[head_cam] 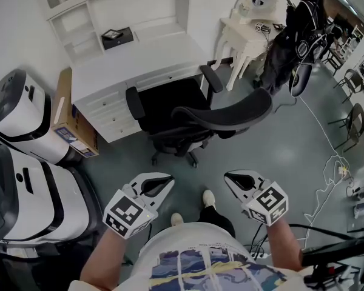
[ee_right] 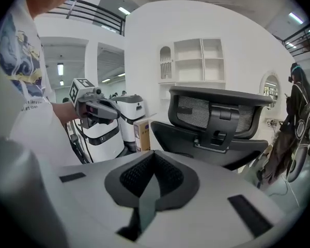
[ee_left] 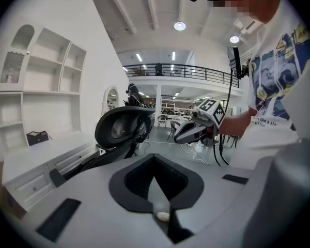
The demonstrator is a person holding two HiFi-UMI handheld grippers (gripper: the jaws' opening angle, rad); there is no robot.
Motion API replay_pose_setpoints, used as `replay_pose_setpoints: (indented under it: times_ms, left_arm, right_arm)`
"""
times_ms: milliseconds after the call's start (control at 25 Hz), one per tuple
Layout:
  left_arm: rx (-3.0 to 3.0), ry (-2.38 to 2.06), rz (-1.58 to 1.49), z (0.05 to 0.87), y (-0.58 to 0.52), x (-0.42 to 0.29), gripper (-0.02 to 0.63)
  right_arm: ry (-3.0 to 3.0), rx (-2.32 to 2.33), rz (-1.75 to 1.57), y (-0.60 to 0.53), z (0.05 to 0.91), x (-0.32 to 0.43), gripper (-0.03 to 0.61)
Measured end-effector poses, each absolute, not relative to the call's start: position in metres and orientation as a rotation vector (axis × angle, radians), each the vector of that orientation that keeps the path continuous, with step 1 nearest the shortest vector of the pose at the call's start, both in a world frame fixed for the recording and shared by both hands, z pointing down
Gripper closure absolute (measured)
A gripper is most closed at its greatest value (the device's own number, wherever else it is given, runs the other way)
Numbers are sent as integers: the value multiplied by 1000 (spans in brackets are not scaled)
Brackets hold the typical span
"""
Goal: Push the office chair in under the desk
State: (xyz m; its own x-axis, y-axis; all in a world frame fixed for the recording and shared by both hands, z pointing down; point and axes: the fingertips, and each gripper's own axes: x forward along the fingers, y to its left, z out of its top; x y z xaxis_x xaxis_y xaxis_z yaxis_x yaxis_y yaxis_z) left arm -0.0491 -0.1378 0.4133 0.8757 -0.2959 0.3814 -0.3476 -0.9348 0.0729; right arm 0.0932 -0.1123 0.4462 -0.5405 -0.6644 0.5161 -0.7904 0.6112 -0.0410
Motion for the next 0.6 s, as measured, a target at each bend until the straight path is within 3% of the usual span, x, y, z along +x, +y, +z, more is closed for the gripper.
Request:
replay_pose_setpoints:
  times_ms: [600]
  left_arm:
    - [2905, -479, 564, 412, -107, -62, 600]
  right_arm:
    - [-2453, 1122, 350, -95, 437, 49, 554]
